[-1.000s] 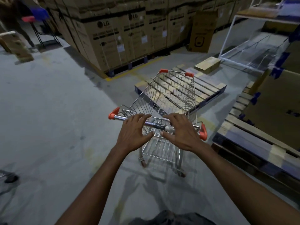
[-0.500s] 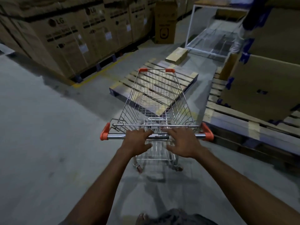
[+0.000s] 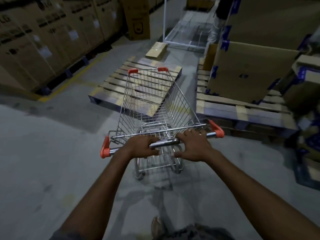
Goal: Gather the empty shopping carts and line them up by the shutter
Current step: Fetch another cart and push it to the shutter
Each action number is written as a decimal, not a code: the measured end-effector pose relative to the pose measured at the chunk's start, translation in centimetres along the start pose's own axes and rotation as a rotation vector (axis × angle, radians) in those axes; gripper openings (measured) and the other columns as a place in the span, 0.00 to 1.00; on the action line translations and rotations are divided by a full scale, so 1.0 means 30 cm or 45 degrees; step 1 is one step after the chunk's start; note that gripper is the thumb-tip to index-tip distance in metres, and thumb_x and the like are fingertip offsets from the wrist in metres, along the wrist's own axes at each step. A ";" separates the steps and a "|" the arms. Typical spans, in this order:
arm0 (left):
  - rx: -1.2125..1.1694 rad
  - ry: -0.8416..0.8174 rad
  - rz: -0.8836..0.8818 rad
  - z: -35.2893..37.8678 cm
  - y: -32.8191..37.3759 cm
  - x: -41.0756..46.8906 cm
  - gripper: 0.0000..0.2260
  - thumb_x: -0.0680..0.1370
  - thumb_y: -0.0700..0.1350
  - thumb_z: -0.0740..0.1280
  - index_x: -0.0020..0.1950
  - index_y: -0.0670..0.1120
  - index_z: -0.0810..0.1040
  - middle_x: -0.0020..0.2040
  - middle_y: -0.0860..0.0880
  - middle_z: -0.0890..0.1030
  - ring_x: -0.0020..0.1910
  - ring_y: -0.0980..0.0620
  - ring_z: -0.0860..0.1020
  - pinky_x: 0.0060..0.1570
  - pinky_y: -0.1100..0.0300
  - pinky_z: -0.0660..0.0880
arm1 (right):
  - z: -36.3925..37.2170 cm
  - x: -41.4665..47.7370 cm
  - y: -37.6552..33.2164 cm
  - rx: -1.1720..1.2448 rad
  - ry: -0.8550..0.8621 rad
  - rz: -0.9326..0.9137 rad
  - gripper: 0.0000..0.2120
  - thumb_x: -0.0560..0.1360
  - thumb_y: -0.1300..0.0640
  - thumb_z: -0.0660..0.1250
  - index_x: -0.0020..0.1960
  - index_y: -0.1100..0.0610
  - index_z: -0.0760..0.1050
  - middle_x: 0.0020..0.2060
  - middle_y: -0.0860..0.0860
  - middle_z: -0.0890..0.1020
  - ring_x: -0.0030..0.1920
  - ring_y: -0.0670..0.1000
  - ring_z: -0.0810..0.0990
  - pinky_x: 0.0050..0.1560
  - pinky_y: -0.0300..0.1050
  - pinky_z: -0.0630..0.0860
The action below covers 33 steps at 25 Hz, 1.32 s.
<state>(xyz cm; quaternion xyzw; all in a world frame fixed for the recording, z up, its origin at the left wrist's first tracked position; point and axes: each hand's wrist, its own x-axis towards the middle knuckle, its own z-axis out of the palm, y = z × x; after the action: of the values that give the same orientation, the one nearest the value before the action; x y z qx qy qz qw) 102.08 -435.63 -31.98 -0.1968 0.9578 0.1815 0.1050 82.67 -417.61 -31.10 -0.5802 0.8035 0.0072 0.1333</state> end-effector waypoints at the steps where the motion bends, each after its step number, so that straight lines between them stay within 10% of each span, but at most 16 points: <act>1: -0.015 -0.002 0.001 0.011 0.016 -0.023 0.24 0.74 0.76 0.60 0.59 0.61 0.76 0.46 0.58 0.84 0.46 0.57 0.81 0.49 0.55 0.76 | 0.003 -0.032 -0.015 0.027 -0.018 0.022 0.39 0.67 0.17 0.54 0.67 0.41 0.68 0.63 0.51 0.76 0.67 0.57 0.70 0.70 0.72 0.58; 5: 0.047 0.118 -0.014 0.066 0.099 -0.140 0.29 0.71 0.81 0.51 0.54 0.61 0.75 0.43 0.58 0.82 0.45 0.55 0.80 0.47 0.55 0.76 | 0.007 -0.155 -0.072 0.065 -0.053 0.103 0.41 0.68 0.16 0.44 0.65 0.42 0.72 0.62 0.51 0.79 0.67 0.59 0.73 0.70 0.70 0.60; 16: 0.072 0.224 0.174 0.280 0.363 -0.439 0.15 0.76 0.62 0.68 0.59 0.58 0.77 0.50 0.56 0.83 0.48 0.51 0.81 0.44 0.54 0.77 | 0.070 -0.584 -0.112 0.059 -0.195 0.166 0.27 0.70 0.24 0.65 0.58 0.42 0.78 0.60 0.48 0.81 0.62 0.56 0.79 0.70 0.69 0.61; 21: 0.157 0.294 0.308 0.363 0.448 -0.600 0.17 0.74 0.61 0.70 0.61 0.58 0.81 0.71 0.52 0.72 0.69 0.49 0.69 0.63 0.46 0.70 | 0.099 -0.790 -0.174 0.165 -0.239 0.160 0.24 0.70 0.29 0.70 0.60 0.42 0.81 0.83 0.43 0.43 0.74 0.59 0.70 0.72 0.66 0.65; 33: 0.219 0.074 0.510 0.443 0.505 -0.888 0.18 0.75 0.65 0.65 0.57 0.58 0.85 0.79 0.56 0.65 0.71 0.51 0.72 0.67 0.44 0.69 | 0.292 -1.236 -0.496 0.132 0.076 0.419 0.18 0.73 0.35 0.69 0.58 0.44 0.81 0.79 0.44 0.64 0.65 0.52 0.78 0.62 0.52 0.71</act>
<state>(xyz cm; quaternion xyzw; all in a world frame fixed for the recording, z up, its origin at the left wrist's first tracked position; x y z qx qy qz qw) 121.50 -408.45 -32.20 0.0018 0.9923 0.1108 0.0556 109.18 -386.51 -29.16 -0.4330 0.8905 -0.0297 0.1363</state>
